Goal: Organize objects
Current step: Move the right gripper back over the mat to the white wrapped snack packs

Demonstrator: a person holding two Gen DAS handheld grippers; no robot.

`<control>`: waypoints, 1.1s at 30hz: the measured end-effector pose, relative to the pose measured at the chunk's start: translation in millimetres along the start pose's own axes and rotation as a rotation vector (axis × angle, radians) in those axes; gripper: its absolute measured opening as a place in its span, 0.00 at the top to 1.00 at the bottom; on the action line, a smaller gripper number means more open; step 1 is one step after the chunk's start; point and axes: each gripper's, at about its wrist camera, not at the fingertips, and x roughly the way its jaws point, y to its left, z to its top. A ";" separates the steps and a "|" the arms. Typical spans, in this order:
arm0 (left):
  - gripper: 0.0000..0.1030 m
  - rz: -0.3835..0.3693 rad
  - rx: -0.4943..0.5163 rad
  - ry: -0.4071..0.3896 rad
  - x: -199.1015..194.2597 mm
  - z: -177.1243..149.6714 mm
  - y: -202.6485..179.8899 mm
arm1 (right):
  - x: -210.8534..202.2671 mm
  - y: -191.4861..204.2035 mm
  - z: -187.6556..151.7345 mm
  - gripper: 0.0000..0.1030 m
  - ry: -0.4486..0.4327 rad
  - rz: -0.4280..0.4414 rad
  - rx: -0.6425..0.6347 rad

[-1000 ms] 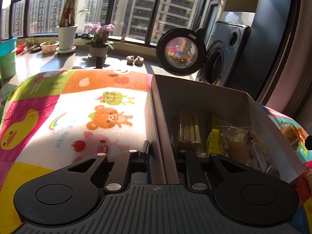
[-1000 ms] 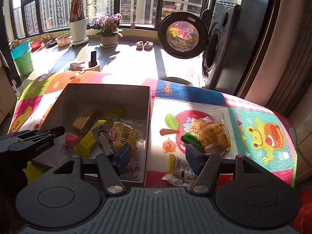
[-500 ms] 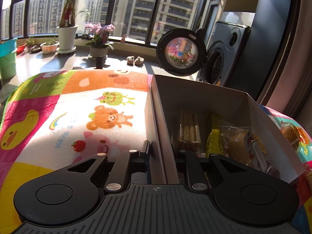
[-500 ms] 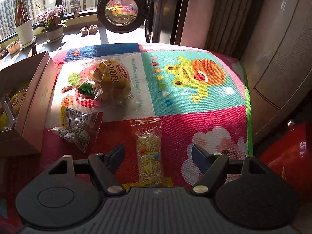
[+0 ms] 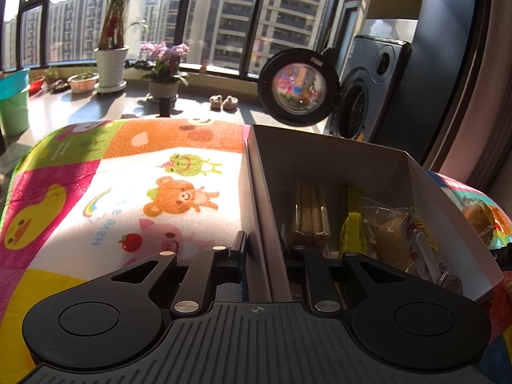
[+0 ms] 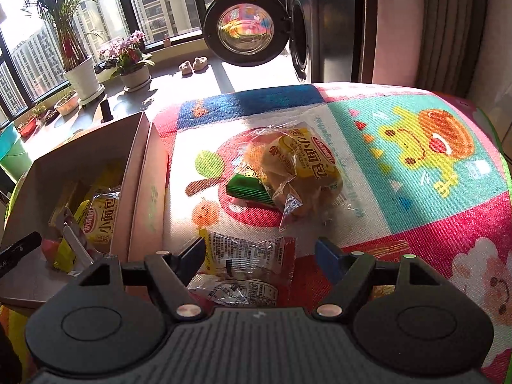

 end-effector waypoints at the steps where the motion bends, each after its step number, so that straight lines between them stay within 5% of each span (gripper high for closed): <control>1: 0.82 0.000 0.000 0.000 0.2 -0.1 -0.3 | 3.8 0.2 -0.5 0.28 0.013 0.004 0.006; 4: 0.82 0.000 0.000 0.000 -0.1 -0.3 0.2 | 0.2 1.7 -8.2 0.41 0.023 0.016 -0.036; 14: 0.82 0.000 0.000 0.000 -0.2 -0.5 -0.4 | -56.6 -5.4 -68.5 0.41 0.075 0.058 -0.254; 25: 0.82 0.000 0.000 0.000 -0.1 -0.5 -0.3 | -97.4 1.3 -105.2 0.20 0.042 0.058 -0.294; 33: 0.82 0.000 0.000 0.000 -0.1 -0.5 -0.3 | -91.8 -2.9 -124.4 0.17 0.039 -0.121 -0.395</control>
